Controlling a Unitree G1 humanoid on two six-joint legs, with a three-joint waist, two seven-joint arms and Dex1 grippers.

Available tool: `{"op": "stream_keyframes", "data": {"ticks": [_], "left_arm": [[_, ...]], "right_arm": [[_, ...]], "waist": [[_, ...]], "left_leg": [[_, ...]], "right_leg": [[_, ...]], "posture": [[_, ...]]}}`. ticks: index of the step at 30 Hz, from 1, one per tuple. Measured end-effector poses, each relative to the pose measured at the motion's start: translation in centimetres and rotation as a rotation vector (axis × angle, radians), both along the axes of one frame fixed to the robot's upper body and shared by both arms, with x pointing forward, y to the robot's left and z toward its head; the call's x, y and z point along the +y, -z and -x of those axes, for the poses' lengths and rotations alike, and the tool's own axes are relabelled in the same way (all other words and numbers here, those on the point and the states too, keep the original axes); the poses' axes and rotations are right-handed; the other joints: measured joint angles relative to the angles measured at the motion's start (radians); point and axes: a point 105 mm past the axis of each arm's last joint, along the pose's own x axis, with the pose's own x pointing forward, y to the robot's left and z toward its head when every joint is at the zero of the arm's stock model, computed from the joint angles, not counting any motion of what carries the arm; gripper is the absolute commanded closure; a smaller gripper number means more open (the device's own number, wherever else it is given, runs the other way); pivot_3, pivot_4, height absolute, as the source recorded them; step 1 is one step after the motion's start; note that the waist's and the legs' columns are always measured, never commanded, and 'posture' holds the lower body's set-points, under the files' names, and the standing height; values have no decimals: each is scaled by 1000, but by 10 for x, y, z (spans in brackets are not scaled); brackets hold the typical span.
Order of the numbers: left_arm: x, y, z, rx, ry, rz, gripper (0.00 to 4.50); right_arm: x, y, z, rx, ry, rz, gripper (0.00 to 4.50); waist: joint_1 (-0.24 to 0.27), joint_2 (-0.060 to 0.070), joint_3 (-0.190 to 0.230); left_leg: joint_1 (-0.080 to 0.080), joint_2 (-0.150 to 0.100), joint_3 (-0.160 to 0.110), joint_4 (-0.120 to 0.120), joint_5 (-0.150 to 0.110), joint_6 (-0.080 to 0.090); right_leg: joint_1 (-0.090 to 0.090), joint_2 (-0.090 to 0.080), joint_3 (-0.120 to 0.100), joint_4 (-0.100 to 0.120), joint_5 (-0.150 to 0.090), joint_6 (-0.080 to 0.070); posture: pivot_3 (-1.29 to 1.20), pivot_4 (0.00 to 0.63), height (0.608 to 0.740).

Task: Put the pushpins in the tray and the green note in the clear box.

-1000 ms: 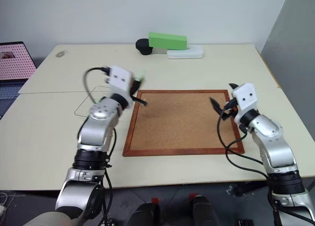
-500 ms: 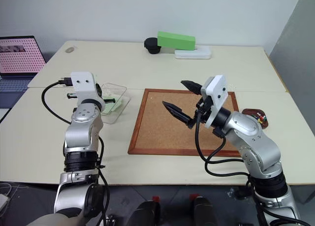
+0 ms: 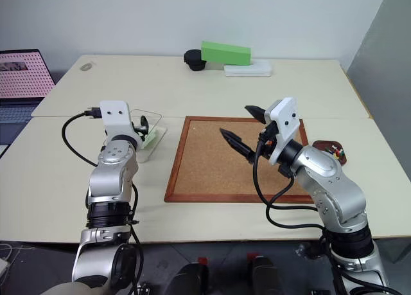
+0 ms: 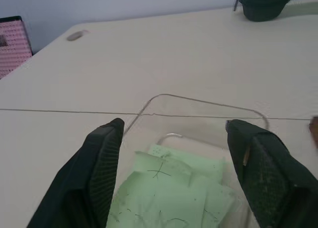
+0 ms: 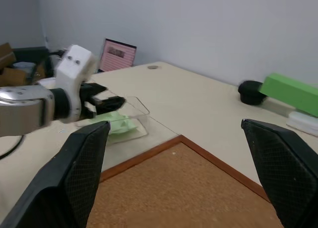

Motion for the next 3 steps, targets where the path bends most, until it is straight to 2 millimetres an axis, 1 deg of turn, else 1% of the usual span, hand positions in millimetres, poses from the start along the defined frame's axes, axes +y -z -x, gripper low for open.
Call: {"op": "stream_keyframes", "data": {"ticks": [2,3], "left_arm": [[-36,3,5,-3,169,5,257],[-55,7,9,0,247,19,257]], "right_arm": [[-15,15,-10,66,133,-10,0],[-23,26,-13,104,197,-2,0]], "waist": [[6,0,0],[7,0,0]], "left_leg": [[0,0,0,0,0,0],[0,0,1,0,0,0]], "right_leg": [[0,-1,0,-1,0,0],[0,-1,1,-1,0,0]], "posture": [[0,150,740],[0,150,740]]}}
